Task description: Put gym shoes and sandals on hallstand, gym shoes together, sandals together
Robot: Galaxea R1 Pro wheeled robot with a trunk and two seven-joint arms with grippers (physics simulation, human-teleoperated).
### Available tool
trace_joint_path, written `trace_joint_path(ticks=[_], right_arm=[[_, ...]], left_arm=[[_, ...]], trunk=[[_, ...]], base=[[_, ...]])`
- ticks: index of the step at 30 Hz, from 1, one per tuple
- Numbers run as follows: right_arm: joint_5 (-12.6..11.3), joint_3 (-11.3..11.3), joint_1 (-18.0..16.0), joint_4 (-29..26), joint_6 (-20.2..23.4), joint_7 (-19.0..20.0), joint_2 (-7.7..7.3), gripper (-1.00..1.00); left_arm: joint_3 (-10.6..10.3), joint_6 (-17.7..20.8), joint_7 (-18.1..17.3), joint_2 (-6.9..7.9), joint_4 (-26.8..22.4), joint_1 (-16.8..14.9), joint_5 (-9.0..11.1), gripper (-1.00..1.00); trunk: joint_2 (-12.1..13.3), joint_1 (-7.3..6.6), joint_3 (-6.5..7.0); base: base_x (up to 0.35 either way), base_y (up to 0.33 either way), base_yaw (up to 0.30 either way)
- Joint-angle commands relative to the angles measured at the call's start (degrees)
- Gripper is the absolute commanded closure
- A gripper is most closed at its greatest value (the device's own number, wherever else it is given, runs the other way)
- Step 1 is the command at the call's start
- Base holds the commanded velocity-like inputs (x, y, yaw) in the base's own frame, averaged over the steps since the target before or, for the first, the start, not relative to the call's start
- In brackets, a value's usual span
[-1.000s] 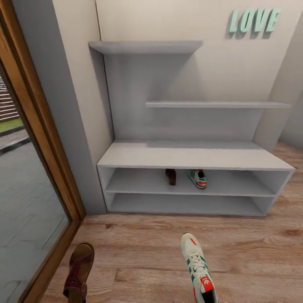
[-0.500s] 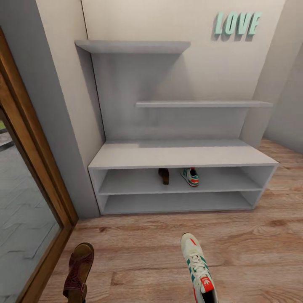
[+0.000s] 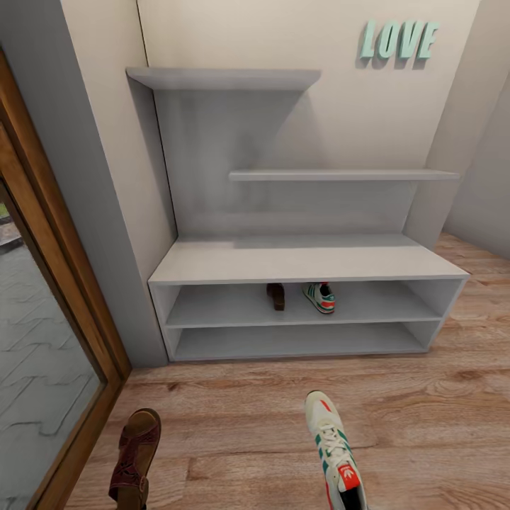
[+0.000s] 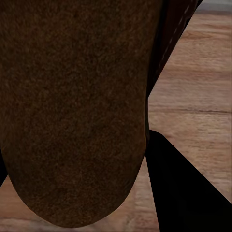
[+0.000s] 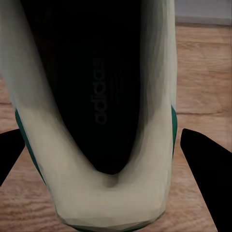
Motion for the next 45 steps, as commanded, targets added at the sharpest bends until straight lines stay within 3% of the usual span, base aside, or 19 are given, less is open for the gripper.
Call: trace_joint_path(ticks=[1, 5, 8, 12, 14, 17, 19, 21, 25, 30, 32, 34, 35, 36, 37, 40, 41, 45], right_arm=[[0.4, -0.5, 0.0, -0.1, -0.1, 0.5, 0.06, 1.0], [0.4, -0.6, 0.0, -0.2, -0.1, 0.5, -0.21, 1.0], [0.4, -0.6, 0.0, -0.3, -0.1, 0.5, -1.27, 1.0], [0.3, -1.5, 0.0, -0.4, 0.0, 0.5, -4.21, 1.0], [0.2, -3.3, 0.0, -0.4, 0.0, 0.5, -6.02, 1.0], [-0.3, -7.4, -0.1, -0.4, 0.0, 0.5, -8.03, 1.0], [-1.1, -12.2, -0.1, -0.6, 0.1, 0.6, -9.49, 1.0], [-1.5, -15.3, -0.1, -1.1, 0.2, 0.7, -10.61, 1.0], [-1.9, -19.7, -0.1, -2.6, 1.2, 0.7, -12.72, 1.0], [-2.0, -26.3, -0.2, -4.2, 7.2, 0.8, -15.67, 1.0], [-2.1, -30.9, -0.2, -5.9, 11.6, 0.8, -16.91, 1.0], [-2.1, -36.8, -0.2, -8.2, 15.8, 0.8, -17.58, 1.0], [-2.1, -38.5, -0.2, -8.8, 16.8, 0.8, -17.68, 1.0], [-2.1, -42.0, -0.2, -10.2, 18.5, 0.9, -17.83, 1.0], [-2.1, -46.9, -0.2, -12.3, 20.7, 1.0, -18.0, 1.0], [-2.1, -55.1, -0.2, -17.1, 24.9, 5.0, -18.07, 1.0], [-2.0, -57.1, -0.2, -18.2, 26.5, 7.2, -18.08, 1.0], [-2.0, -59.5, -0.2, -19.8, 30.0, 10.7, -18.09, 1.0]], left_arm=[[0.5, -0.1, -0.4, -0.11, 0.0, -0.1, -0.8, 1.0], [0.4, 0.2, -0.4, -0.23, 0.0, -0.3, -0.9, 1.0], [0.0, 0.5, -0.4, -0.31, 0.0, -0.5, -1.0, 1.0], [-1.6, 0.9, -0.1, -1.19, -0.9, -1.6, -1.0, 1.0], [-2.6, 1.8, 0.1, -1.73, -1.1, -3.9, -1.2, 1.0], [-3.8, 5.0, 0.3, -2.08, -0.8, -7.8, -1.4, 1.0], [-4.6, 10.6, 0.5, -2.2, -0.7, -11.6, -1.5, 1.0], [-4.9, 15.2, 0.5, -2.35, -0.9, -14.2, -1.6, 1.0], [-5.1, 21.6, 0.3, -2.54, -1.2, -18.8, -1.6, 1.0], [-5.4, 28.7, 0.0, -2.89, -1.2, -25.3, -1.7, 1.0], [-7.0, 32.8, 0.1, -3.46, -1.3, -28.5, -1.8, 1.0], [-10.1, 36.6, 0.4, -3.77, -1.3, -31.1, -1.8, 1.0], [-10.9, 37.4, 0.5, -3.84, -1.3, -31.7, -1.8, 1.0], [-12.4, 39.0, 0.6, -3.92, -1.3, -32.8, -1.7, 1.0], [-14.1, 41.3, 0.6, -4.0, -1.3, -34.5, -1.6, 1.0], [-15.6, 45.9, 0.7, -4.93, -1.2, -37.2, -1.6, 1.0], [-15.8, 47.3, 0.7, -5.3, -1.1, -38.1, -1.6, 1.0], [-16.0, 50.1, 0.7, -5.73, -0.6, -40.2, -1.7, 1.0]], trunk=[[0.0, -0.01, -0.04], [0.0, -0.01, -0.04], [0.0, -0.01, -0.04], [0.0, -0.01, -0.04], [0.0, -0.01, -0.04], [0.0, -0.01, -0.04], [0.0, -0.01, -0.04], [0.0, -0.01, -0.04], [0.0, -0.01, -0.04], [0.0, -0.01, -0.04], [0.0, -0.01, -0.04], [0.0, -0.01, -0.04], [0.0, -0.01, -0.04], [0.0, -0.01, -0.04], [0.0, -0.01, -0.04], [0.0, -0.01, -0.04], [0.0, -0.01, -0.04], [0.0, -0.01, -0.04]], base=[[0.0, 0.0, 0.0], [0.0, 0.0, 0.0], [0.0, 0.0, 0.0], [0.0, 0.0, 0.0], [0.0, 0.0, 0.0], [0.0, 0.0, 0.0], [0.0, 0.0, 0.0], [0.0, 0.0, 0.0], [0.0, 0.0, 0.0], [0.0, 0.0, 0.0], [0.0, 0.0, 0.0], [0.0, 0.0, 0.0], [0.0, 0.0, 0.0], [0.0, 0.0, 0.0], [0.0, 0.0, 0.0], [0.0, 0.0, 0.0], [0.0, 0.0, 0.0], [0.0, 0.0, 0.0]])
